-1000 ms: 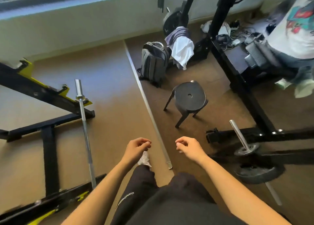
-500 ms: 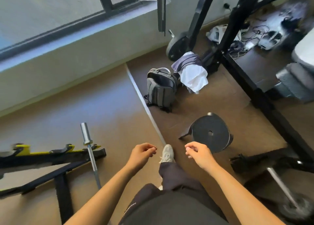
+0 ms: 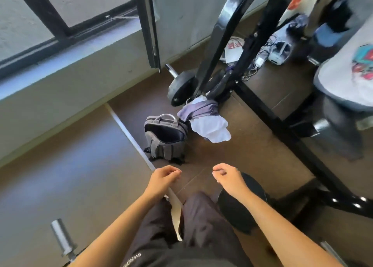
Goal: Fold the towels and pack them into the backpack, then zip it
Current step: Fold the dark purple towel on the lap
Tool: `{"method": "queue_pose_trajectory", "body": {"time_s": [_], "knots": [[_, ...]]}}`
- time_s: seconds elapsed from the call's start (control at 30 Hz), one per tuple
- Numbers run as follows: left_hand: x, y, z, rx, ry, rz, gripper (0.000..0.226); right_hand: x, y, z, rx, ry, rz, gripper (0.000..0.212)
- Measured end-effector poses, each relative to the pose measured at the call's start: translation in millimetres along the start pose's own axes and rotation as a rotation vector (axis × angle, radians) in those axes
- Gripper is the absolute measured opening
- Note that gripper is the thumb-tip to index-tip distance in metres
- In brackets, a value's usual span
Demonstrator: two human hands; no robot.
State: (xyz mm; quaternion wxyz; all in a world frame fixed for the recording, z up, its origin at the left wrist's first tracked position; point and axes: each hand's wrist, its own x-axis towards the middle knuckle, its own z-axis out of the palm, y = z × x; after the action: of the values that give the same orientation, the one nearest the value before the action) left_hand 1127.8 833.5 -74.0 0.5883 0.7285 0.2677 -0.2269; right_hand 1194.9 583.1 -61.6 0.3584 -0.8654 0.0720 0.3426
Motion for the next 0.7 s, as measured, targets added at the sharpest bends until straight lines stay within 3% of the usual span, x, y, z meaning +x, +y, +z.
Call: {"method": "queue_pose_trajectory", "body": {"time_s": [0.27,0.37,0.5,0.6,0.7], "knots": [[191.8,72.6,12.9,0.118,-0.017,0.09,0.021,168.7,-68.4,-53.0,-0.243,0.19,-0.096,0.047],[246.7,90.2,30.2,0.165,0.019,0.142,0.033,231.0,-77.2,-69.0,-0.33,0.163,-0.154,0.055],[309.5,97.8,56.7,0.224,0.111,0.191,0.049,306.6,-70.0,-74.6,-0.432,0.006,-0.291,0.065],[342.2,92.2,74.9,0.306,0.192,0.178,0.047,347.1,-65.4,-73.1,-0.455,-0.063,-0.316,0.058],[362.3,79.5,85.1,0.32,0.334,0.267,0.032,371.0,-61.7,-73.0,-0.489,-0.049,-0.415,0.036]]}}
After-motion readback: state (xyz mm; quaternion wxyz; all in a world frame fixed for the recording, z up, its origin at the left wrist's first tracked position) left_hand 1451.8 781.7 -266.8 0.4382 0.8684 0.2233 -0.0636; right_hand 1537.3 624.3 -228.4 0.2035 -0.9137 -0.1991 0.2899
